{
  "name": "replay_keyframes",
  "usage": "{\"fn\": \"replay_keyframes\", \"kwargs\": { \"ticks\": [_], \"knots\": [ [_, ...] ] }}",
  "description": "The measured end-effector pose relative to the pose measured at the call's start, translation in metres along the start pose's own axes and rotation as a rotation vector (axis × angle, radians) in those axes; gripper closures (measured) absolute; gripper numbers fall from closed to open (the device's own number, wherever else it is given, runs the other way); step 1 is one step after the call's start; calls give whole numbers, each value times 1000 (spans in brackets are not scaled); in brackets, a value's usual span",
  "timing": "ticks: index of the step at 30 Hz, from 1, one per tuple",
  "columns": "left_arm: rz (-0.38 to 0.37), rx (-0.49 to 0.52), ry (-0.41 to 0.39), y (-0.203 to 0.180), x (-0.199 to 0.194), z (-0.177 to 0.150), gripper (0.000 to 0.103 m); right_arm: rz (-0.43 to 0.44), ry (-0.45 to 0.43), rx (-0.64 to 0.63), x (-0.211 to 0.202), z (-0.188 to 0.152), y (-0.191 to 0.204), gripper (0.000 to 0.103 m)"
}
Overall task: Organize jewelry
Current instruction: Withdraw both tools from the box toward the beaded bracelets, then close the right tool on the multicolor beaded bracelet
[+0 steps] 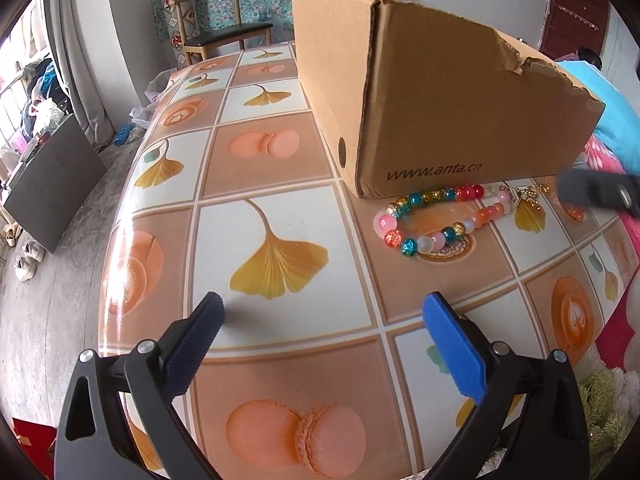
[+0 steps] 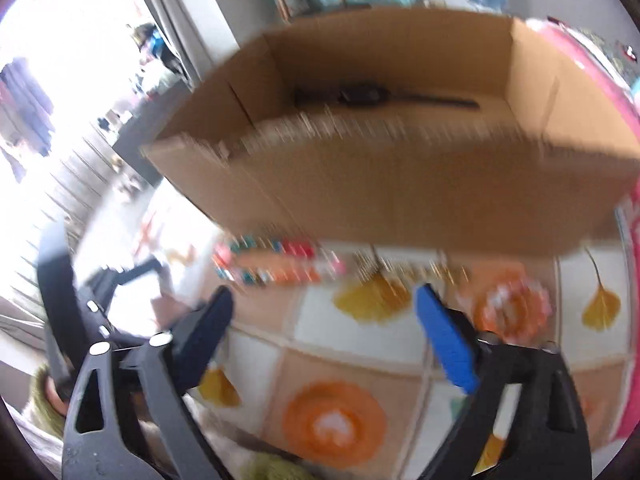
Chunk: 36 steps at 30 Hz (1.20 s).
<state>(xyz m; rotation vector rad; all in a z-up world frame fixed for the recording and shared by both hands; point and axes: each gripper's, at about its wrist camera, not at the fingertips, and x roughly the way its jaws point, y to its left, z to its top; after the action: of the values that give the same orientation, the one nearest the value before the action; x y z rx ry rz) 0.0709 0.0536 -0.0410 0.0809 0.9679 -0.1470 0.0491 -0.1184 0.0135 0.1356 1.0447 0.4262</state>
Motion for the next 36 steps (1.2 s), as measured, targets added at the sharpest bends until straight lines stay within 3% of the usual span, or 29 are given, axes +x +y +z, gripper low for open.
{"fn": "replay_keyframes", "kwargs": {
  "ticks": [3, 5, 17, 22, 30, 36],
  "knots": [
    [-7, 10, -7, 1, 1, 0, 5, -14, 36, 8, 19, 2, -2, 55],
    [-10, 14, -8, 1, 1, 0, 5, -20, 56, 16, 35, 10, -4, 63],
    [-21, 26, -18, 2, 2, 1, 5, -120, 83, -28, 47, 20, 2, 89],
    [-25, 22, -33, 3, 1, 1, 6, -135, 82, -83, 45, 16, 8, 95],
    [-206, -93, -110, 14, -14, 11, 39, -121, 84, -110, 37, 4, 7, 95],
    [-249, -69, -102, 3, -7, 24, 59, -115, 88, -109, 36, -3, 0, 95]
  ]
}}
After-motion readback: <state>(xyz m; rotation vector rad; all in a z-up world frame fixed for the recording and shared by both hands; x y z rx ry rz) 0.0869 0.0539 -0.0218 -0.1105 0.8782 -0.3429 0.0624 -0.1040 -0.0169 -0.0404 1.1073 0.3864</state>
